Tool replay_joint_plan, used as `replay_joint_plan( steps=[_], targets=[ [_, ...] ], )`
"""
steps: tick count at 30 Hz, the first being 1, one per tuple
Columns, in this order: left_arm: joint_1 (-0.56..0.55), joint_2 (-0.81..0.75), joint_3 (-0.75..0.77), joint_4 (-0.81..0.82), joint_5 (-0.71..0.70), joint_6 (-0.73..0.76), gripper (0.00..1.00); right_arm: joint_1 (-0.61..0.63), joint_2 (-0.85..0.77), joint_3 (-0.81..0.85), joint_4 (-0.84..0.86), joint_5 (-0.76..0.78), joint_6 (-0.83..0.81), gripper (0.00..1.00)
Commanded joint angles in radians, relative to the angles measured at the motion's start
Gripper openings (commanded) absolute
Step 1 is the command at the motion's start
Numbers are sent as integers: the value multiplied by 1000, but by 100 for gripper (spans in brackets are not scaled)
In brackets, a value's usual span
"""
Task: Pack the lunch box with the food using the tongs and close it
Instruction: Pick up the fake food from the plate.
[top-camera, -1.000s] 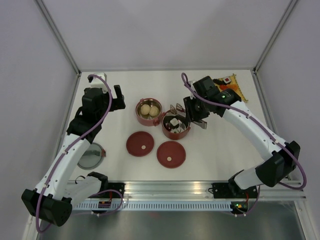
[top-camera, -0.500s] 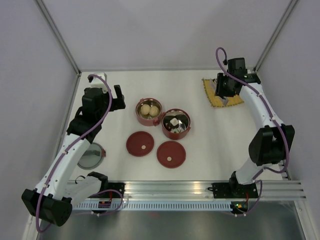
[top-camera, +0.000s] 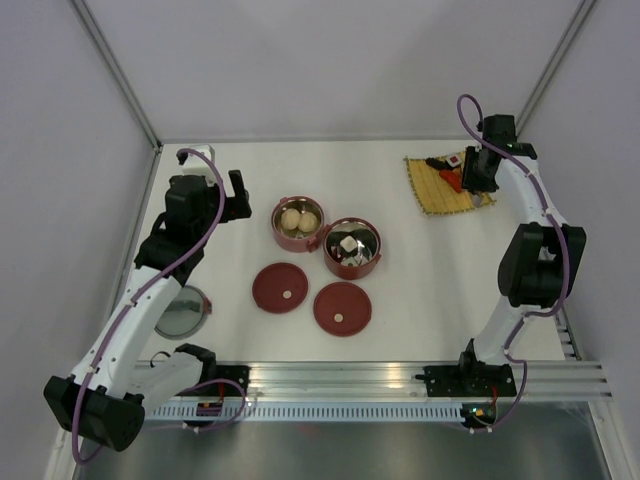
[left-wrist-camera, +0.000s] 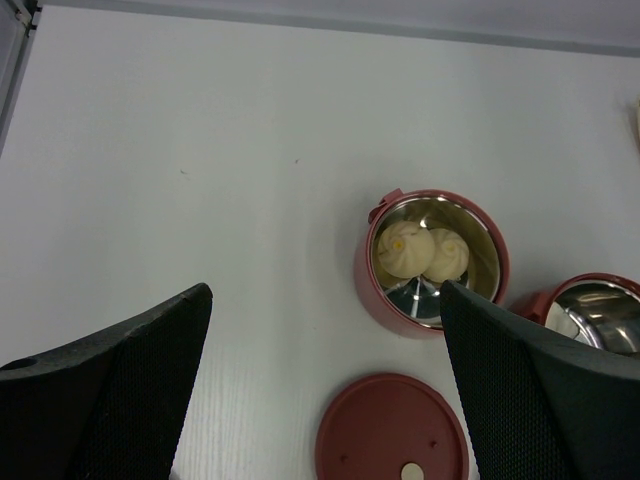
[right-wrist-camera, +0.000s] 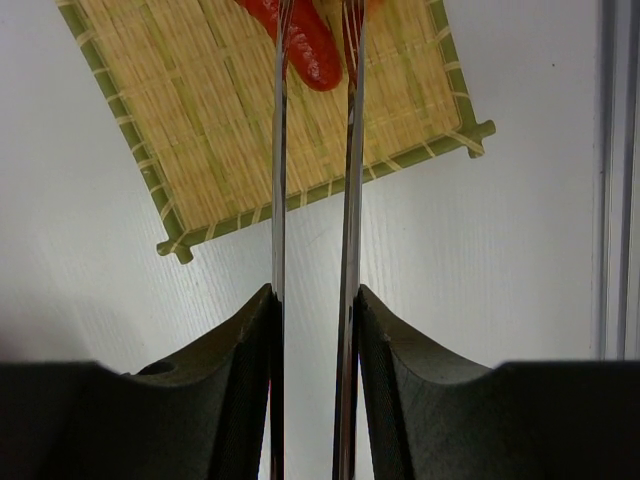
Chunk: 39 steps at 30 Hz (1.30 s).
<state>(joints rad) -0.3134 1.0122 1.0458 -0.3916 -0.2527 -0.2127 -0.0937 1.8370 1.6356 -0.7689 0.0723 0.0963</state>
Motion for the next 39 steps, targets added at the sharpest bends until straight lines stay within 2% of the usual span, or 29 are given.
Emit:
replay_joint_plan(
  steps=[1, 19, 32, 39],
  targets=[
    [4, 6, 22, 13, 3, 1, 100, 5, 27, 46, 34, -26, -79, 43],
    [4, 14, 22, 13, 1, 6, 100, 0, 84, 70, -18, -120, -194, 43],
    [4, 23, 22, 13, 1, 6, 100, -1, 93, 110, -50, -34, -201, 43],
    [4, 23, 22, 13, 6, 6, 100, -3, 70, 144, -84, -60, -216, 44]
  ],
)
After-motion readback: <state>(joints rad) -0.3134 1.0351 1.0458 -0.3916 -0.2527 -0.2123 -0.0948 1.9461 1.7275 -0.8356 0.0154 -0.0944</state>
